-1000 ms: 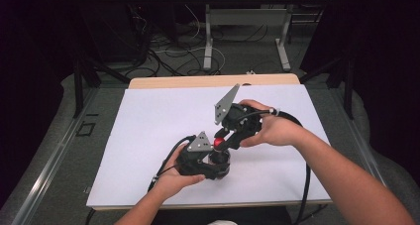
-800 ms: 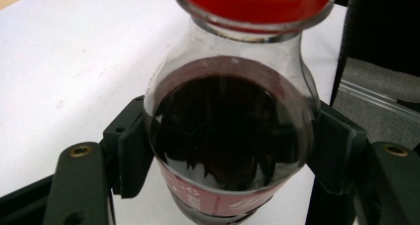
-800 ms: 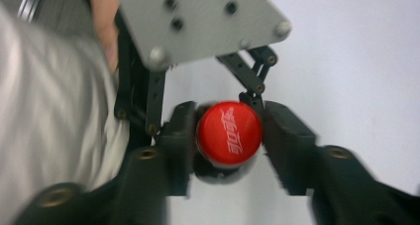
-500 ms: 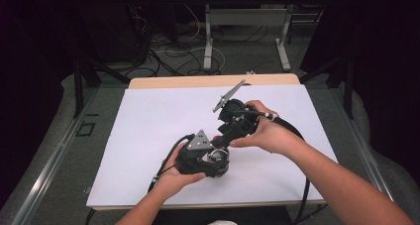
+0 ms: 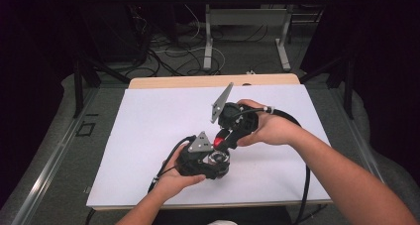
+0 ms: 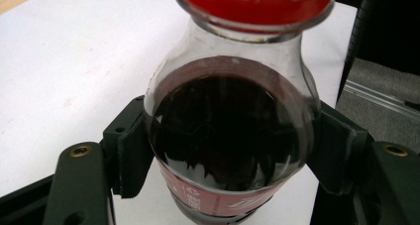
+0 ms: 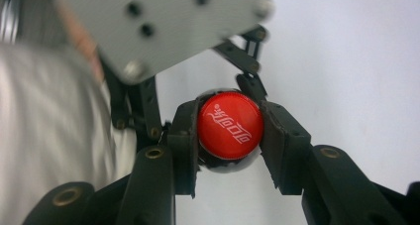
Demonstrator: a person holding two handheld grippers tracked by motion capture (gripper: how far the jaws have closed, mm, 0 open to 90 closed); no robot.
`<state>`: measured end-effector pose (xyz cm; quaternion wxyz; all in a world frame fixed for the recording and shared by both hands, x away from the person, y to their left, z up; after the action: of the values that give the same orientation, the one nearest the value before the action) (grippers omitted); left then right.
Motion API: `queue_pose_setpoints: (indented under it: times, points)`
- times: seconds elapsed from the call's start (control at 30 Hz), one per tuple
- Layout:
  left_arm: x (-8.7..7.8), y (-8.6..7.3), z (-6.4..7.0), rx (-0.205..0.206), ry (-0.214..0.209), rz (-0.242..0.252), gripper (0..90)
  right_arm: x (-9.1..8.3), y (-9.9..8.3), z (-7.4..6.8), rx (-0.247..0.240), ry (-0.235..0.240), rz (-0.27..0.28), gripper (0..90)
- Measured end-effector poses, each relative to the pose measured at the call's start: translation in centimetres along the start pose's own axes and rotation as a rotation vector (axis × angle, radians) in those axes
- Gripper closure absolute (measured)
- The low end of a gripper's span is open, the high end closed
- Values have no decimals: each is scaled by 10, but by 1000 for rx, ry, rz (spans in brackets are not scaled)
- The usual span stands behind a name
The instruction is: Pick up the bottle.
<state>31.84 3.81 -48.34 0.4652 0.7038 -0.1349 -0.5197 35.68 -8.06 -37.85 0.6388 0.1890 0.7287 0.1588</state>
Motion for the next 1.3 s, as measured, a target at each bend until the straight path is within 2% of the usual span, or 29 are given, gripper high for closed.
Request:
queue_pose_setpoints:
  times: [0.07,0.13,0.17,0.2,0.23,0.3,0.33,0.4,0.43,0.5,0.53,0.63,0.67,0.73,0.8,0.83,0.93,0.97,1.0,1.07,1.13,1.17,1.23,1.3]
  points:
    - [1,0,1,-4,2,8,301,-1,-1,3,-83,37,-8,608]
    - [0,1,-1,-10,-5,1,302,-1,-1,4,-118,36,-10,598]
    - [0,1,-2,-12,-4,2,301,-2,0,3,-82,23,-3,542]
    - [-1,1,-2,-22,-1,-2,301,-2,1,2,-22,10,40,469]
    - [-1,2,-3,-19,7,6,302,-3,2,1,21,1,62,445]
    - [0,3,-3,-20,23,15,301,-5,4,-2,122,-64,75,418]
    - [-2,3,-4,-20,18,6,301,-4,4,-4,167,-104,65,420]
    - [-1,4,-4,-17,31,18,301,-3,5,-9,269,-146,73,427]
    - [-1,5,-3,-24,30,22,301,-2,5,-11,310,-146,77,441]
    - [-1,5,-2,-24,34,24,301,-1,6,-15,399,-180,80,470]
    - [-1,5,-2,-23,37,23,301,0,6,-15,413,-208,81,485]
    - [-2,5,-2,-16,34,4,301,2,6,-16,476,-218,82,565]
    - [-1,5,-2,-20,39,13,301,2,6,-16,485,-236,81,586]
    - [-1,5,-3,-22,37,15,301,2,7,-15,479,-229,89,594]
    - [-1,4,-3,-15,37,14,301,1,7,-13,400,-206,66,607]
    - [-2,4,-2,-20,23,-1,301,0,7,-12,353,-187,55,608]
    - [-1,4,0,-4,27,12,301,0,6,-9,211,-115,31,609]
    - [-2,4,1,6,16,3,301,-1,5,-8,129,-95,13,609]
    - [-2,4,2,7,9,0,301,-2,4,-8,85,-68,0,609]
    - [-2,5,3,15,6,-1,301,-2,3,-5,-36,-23,-12,607]
    - [-1,5,3,12,4,-2,301,-3,1,-4,-80,-7,-8,603]
    - [-1,4,2,9,5,-1,301,-3,1,-4,-87,-20,-12,595]
    - [-2,4,2,-5,2,-6,301,-2,0,-5,-13,-57,-3,480]
    - [-2,5,0,-3,10,4,301,-3,0,-7,49,-107,6,431]
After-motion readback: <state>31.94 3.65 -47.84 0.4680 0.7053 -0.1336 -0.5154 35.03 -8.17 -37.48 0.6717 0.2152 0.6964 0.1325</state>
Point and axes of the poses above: each handheld gripper's, and its own axes: x roughly forward along the jaws, y roughly out of its top, z roughly to its right, the point moved 3 cm from there along x, roughly forward along the jaws, and after that the axes turned 6 degrees about y, right-handed, at the moved point
